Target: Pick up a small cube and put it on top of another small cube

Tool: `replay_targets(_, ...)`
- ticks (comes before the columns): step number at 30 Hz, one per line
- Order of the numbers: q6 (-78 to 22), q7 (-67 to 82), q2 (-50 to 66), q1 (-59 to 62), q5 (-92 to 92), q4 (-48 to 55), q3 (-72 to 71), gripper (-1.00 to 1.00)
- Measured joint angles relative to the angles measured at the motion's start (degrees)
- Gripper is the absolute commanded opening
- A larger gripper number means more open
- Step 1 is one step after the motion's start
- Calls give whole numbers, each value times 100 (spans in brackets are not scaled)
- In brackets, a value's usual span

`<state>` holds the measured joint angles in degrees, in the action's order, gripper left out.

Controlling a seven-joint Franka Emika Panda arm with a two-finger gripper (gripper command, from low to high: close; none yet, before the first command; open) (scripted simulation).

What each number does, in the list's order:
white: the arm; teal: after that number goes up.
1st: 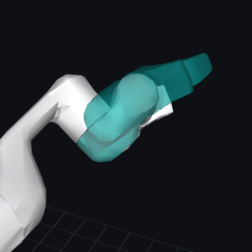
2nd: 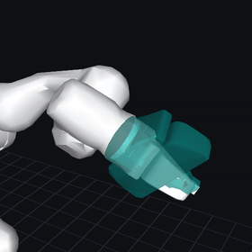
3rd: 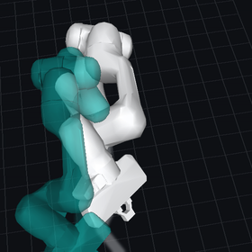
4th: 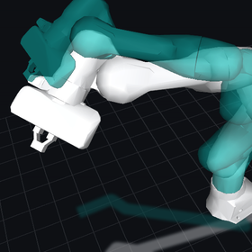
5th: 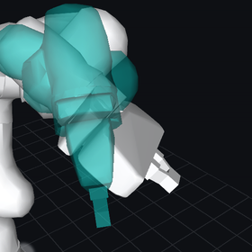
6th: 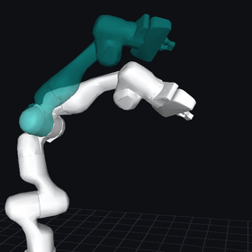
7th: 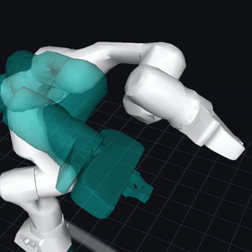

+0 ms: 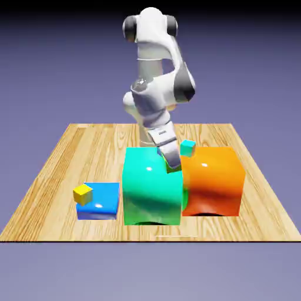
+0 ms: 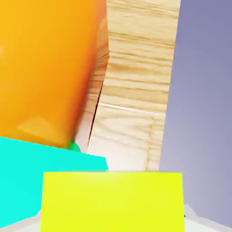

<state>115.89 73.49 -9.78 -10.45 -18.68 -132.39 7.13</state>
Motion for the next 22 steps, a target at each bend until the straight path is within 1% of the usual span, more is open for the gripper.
replay_targets(12, -1765, 2992, -2280, -111, 1416, -1050, -380, -100)
replay_targets(13, -1708, 3137, -2483, -116, 1504, -1188, -269, -100)
replay_targets(15, -1685, 3148, -2510, -117, 1513, -1210, -243, -100)
replay_targets(19, -726, 2821, -2454, -895, 1859, -2039, 447, -100)
replay_targets(20, -598, 2777, -2447, -1000, 1906, -2150, 539, 100)
replay_targets(22, -593, 2782, -2447, -1000, 1891, -2150, 539, 100)
